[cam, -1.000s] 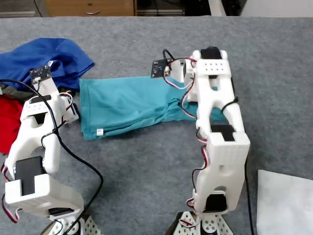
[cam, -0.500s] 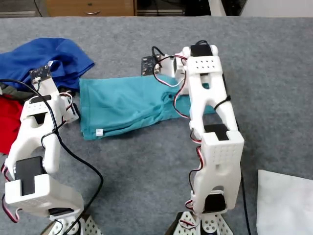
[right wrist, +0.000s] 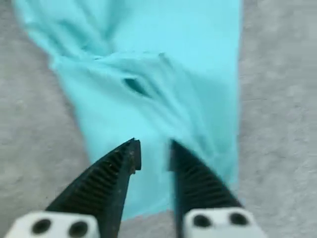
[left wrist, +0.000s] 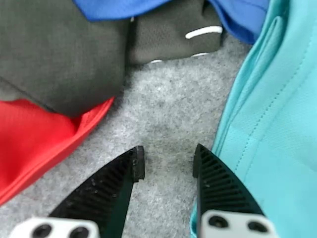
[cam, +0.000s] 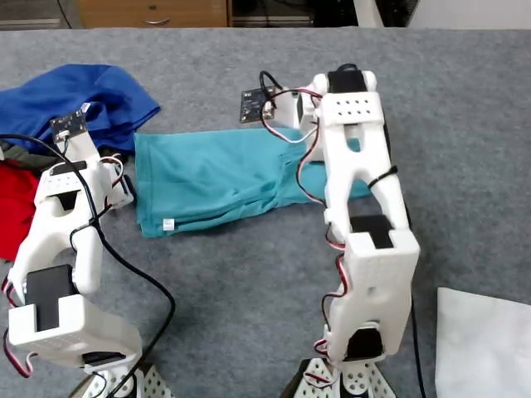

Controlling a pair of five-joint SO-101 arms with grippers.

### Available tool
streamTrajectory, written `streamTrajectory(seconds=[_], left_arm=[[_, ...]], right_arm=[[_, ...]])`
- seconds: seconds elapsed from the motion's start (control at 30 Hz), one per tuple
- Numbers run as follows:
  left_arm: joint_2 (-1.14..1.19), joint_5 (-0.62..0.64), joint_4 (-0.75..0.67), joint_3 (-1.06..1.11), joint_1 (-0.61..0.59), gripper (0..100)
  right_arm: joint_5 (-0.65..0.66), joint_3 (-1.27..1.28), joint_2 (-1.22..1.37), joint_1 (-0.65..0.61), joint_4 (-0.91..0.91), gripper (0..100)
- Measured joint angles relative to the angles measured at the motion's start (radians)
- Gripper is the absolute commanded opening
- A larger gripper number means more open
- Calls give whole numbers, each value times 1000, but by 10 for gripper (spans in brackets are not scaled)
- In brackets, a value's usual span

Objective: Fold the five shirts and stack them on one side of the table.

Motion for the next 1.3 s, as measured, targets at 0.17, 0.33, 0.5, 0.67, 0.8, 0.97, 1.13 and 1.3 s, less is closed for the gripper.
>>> streamTrajectory(seconds=[0.17, 0.33, 0.5, 0.67, 0.8, 0.97, 1.13, 1.3], left_arm=[[0, 0, 0, 0, 0, 176], [0, 0, 0, 0, 0, 176], [0, 0, 0, 0, 0, 176], [0, 0, 0, 0, 0, 176], [0, 0, 0, 0, 0, 176], [0, 0, 15, 0, 0, 213], [-14, 15, 112, -49, 0, 236], [-87, 74, 287, -187, 5, 237]], right_arm=[[-86, 81, -6, 5, 31, 5], [-173, 169, -6, -15, -94, 5], [-245, 198, 17, -63, -284, 5], [-258, 198, 137, -80, -388, 5], [-259, 187, 153, -80, -381, 5], [-259, 106, 152, -71, -305, 5], [-259, -58, 57, -71, -186, 5], [-316, -164, -104, -55, -129, 5]])
